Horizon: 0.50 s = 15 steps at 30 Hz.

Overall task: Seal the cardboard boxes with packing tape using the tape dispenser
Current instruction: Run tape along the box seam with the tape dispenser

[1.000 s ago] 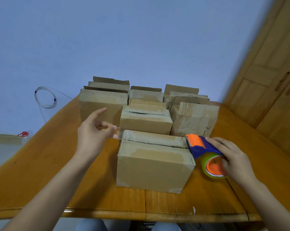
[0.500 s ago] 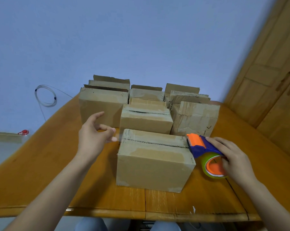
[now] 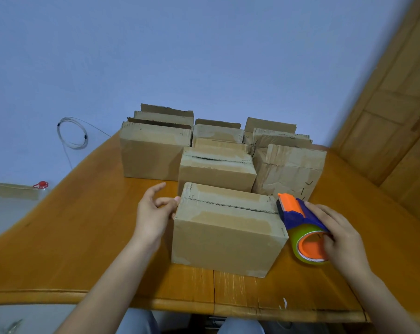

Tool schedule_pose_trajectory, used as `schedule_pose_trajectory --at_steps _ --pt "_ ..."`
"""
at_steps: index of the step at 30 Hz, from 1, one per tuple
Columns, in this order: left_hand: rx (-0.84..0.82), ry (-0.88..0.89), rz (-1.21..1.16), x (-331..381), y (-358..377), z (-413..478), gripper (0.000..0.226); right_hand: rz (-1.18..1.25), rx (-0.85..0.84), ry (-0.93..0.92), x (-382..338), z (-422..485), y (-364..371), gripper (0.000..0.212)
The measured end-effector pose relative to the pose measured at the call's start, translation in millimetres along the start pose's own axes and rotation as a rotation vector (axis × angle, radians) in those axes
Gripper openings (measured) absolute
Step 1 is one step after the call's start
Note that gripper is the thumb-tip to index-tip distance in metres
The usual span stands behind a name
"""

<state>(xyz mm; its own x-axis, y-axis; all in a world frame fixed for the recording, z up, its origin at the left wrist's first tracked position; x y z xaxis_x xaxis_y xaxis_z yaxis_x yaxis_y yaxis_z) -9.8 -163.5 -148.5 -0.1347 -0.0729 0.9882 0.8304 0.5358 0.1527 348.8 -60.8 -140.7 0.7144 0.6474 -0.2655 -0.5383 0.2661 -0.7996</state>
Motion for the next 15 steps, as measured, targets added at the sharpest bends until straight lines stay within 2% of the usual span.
schedule_pose_trajectory --at_steps 4,9,13,15 --pt "-0.011 -0.006 0.029 -7.3 -0.5 -3.1 0.055 0.038 -0.007 0.049 -0.9 -4.0 4.6 0.081" --pt "-0.003 0.124 0.337 -2.3 -4.0 0.2 0.057 0.004 -0.001 0.048 -2.3 -3.4 3.2 0.081" --pt "0.097 0.287 0.368 27.2 1.0 -4.9 0.044 -0.037 0.027 0.023 -9.6 -3.7 0.0 0.082" --pt "0.049 0.398 0.415 46.4 10.6 -11.0 0.042 -0.031 0.038 0.01 -15.0 -4.4 -0.4 0.082"
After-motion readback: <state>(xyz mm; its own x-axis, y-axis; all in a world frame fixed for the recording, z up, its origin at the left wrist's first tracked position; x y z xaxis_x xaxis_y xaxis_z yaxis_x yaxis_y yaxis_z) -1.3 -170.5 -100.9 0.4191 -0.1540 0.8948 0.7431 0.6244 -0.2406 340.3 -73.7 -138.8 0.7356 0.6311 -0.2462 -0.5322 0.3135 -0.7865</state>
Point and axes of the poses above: each hand's wrist, its own z-axis towards the middle knuckle, its own y-axis out of the palm, x = y × z, the point moved 3 cm from there along z, towards the middle knuckle, and after that the axes turned 4 degrees about -x, right-handed, at the moved point
